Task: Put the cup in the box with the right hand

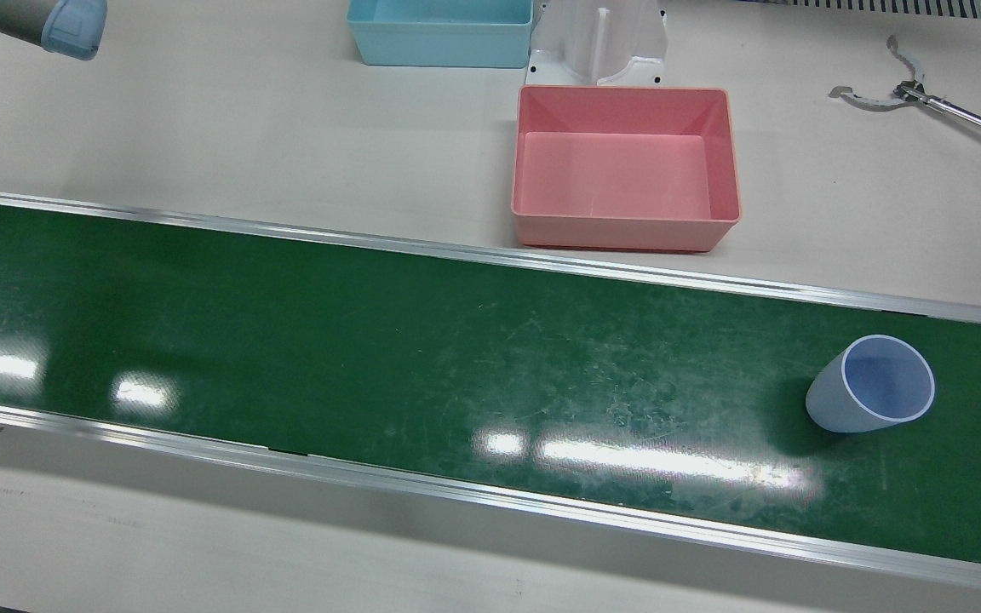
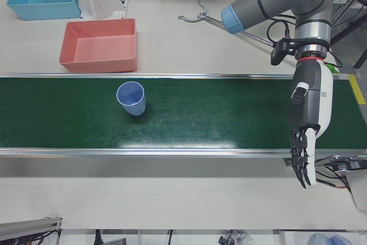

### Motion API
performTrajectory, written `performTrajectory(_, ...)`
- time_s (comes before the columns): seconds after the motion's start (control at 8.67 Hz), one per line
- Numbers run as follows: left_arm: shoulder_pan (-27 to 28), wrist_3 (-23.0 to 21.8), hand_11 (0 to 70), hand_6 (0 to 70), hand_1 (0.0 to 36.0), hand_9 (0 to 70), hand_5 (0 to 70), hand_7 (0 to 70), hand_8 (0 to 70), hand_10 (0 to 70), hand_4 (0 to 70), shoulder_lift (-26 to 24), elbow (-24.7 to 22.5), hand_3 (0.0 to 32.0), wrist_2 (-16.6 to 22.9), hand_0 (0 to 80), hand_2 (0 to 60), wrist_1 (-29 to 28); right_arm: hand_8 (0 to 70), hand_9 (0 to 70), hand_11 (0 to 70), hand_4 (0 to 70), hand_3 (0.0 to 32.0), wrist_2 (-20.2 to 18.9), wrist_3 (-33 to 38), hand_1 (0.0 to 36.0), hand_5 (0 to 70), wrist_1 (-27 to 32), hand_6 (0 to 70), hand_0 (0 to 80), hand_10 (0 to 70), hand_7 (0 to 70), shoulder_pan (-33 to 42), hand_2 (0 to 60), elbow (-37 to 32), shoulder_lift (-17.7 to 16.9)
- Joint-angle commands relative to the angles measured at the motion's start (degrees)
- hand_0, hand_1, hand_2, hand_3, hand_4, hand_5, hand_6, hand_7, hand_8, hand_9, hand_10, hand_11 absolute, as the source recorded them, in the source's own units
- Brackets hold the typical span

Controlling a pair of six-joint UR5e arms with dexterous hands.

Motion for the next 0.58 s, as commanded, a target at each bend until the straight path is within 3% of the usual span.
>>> performTrajectory(0.0,-0.17,0.17,0.0,0.0,0.0,0.0,0.0,0.0,0.0,0.0,0.0,0.00,-0.87,0.0,-0.09,0.0,0.0,0.44,0.5,4.1,12.4,33.5,0.0,-0.82,0.09,16.8,6.1,-0.11,7.8,56.9,7.1,27.8,1.27,2.4,-0.63,-0.28)
performTrajectory(0.12,-0.26,0.17,0.0,0.0,0.0,0.0,0.0,0.0,0.0,0.0,0.0,-0.09,-0.88,0.0,0.00,0.0,0.0,0.35,0.7,4.9,13.0,35.3,0.0,-0.73,0.09,17.0,6.2,-0.11,8.6,56.9,7.6,31.8,1.11,3.7,-0.20,0.24)
performTrajectory(0.46,-0.26,0.17,0.0,0.0,0.0,0.0,0.0,0.0,0.0,0.0,0.0,-0.09,-0.96,0.0,0.00,0.0,0.0,0.44,0.7,5.1,12.3,35.3,0.0,-0.73,0.27,17.0,6.1,-0.20,8.7,56.8,7.1,32.6,1.11,4.0,-0.64,-0.11)
